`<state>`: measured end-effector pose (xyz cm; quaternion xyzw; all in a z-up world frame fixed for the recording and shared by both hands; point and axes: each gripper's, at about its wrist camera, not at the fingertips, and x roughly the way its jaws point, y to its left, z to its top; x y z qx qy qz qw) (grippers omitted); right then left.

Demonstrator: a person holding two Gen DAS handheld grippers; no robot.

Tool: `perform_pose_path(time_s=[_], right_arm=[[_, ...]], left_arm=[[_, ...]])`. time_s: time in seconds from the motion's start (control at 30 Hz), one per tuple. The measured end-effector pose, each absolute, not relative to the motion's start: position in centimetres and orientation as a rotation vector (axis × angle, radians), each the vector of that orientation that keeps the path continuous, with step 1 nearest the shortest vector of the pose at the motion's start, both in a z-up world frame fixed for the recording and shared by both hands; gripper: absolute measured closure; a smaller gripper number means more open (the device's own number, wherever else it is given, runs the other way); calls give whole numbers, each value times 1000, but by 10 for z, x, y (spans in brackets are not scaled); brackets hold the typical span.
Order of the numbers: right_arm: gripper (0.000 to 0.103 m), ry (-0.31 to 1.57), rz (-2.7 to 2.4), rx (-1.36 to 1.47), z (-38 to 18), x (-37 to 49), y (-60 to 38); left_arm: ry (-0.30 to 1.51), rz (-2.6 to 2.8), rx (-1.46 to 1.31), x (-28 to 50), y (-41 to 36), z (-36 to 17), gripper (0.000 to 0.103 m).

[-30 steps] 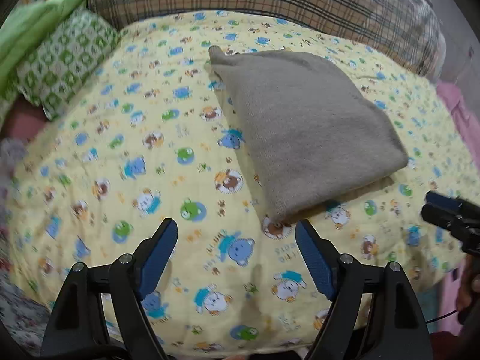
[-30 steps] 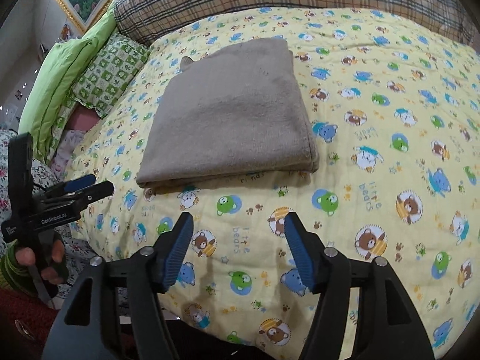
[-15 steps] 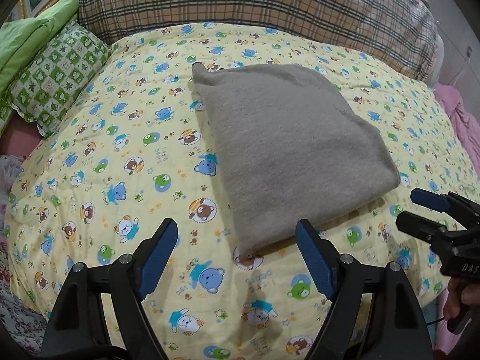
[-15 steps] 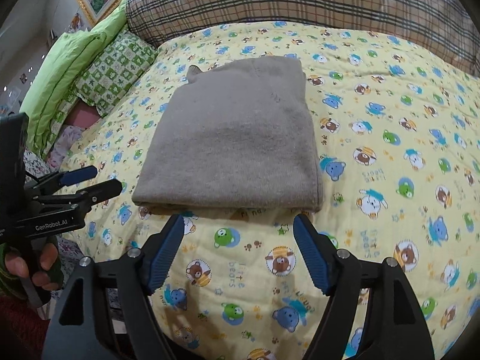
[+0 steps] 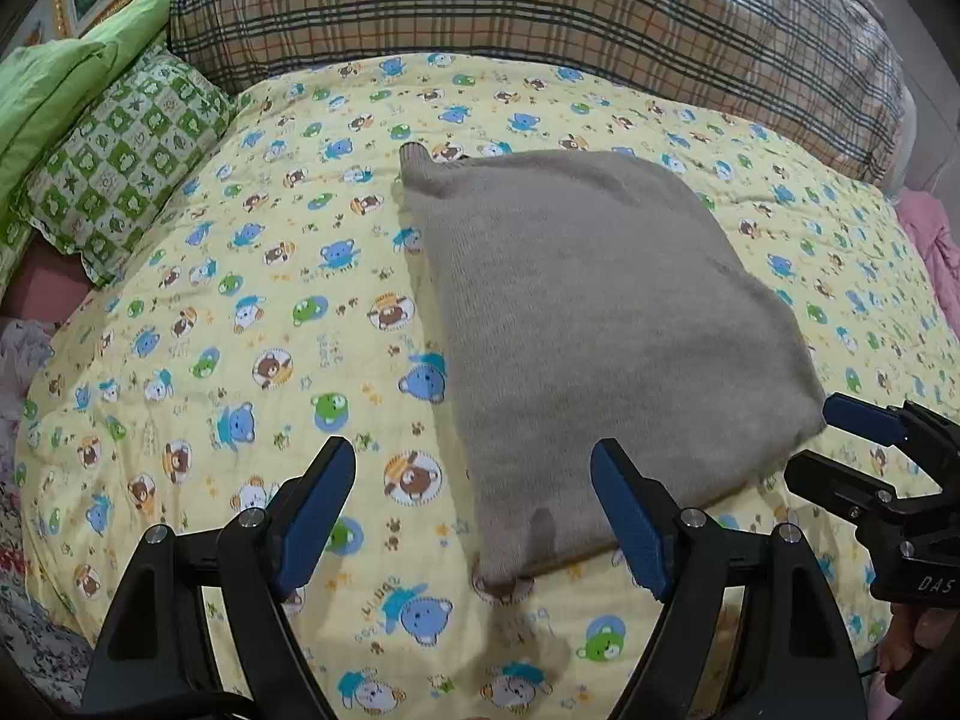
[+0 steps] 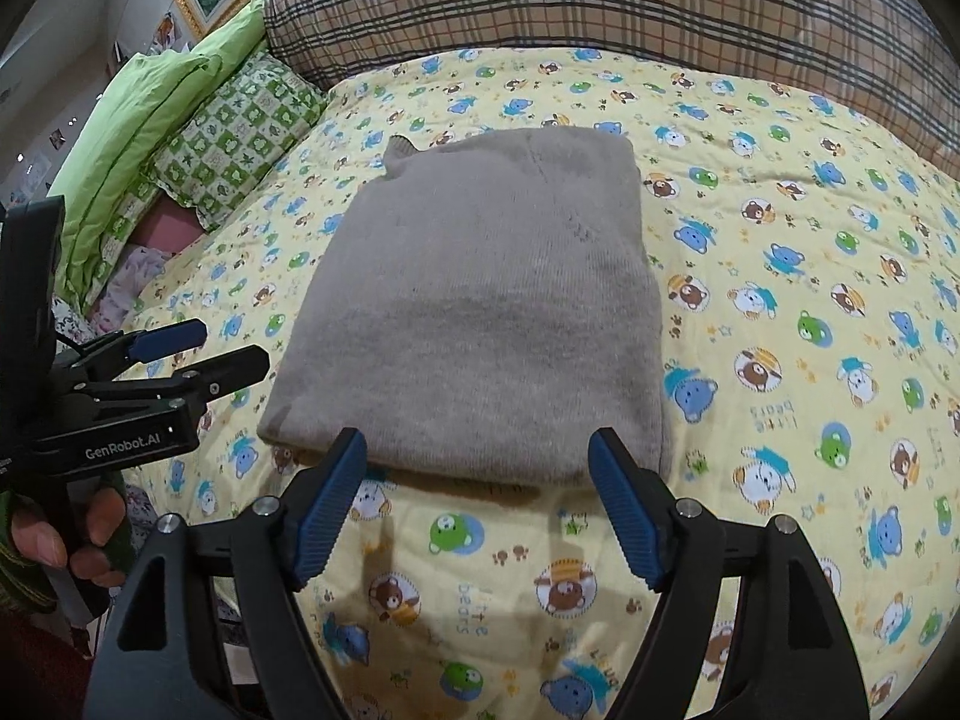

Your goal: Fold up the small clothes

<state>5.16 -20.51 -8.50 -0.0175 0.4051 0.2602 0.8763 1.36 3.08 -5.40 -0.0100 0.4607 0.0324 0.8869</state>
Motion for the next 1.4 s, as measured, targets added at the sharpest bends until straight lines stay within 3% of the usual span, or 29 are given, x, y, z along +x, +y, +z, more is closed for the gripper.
perform_pose_path(time_s=[1.4], right_arm=[[26,850,568,-21,-76,88,-200]], left_arm=[[971,50,-26,37,28,-54,22]])
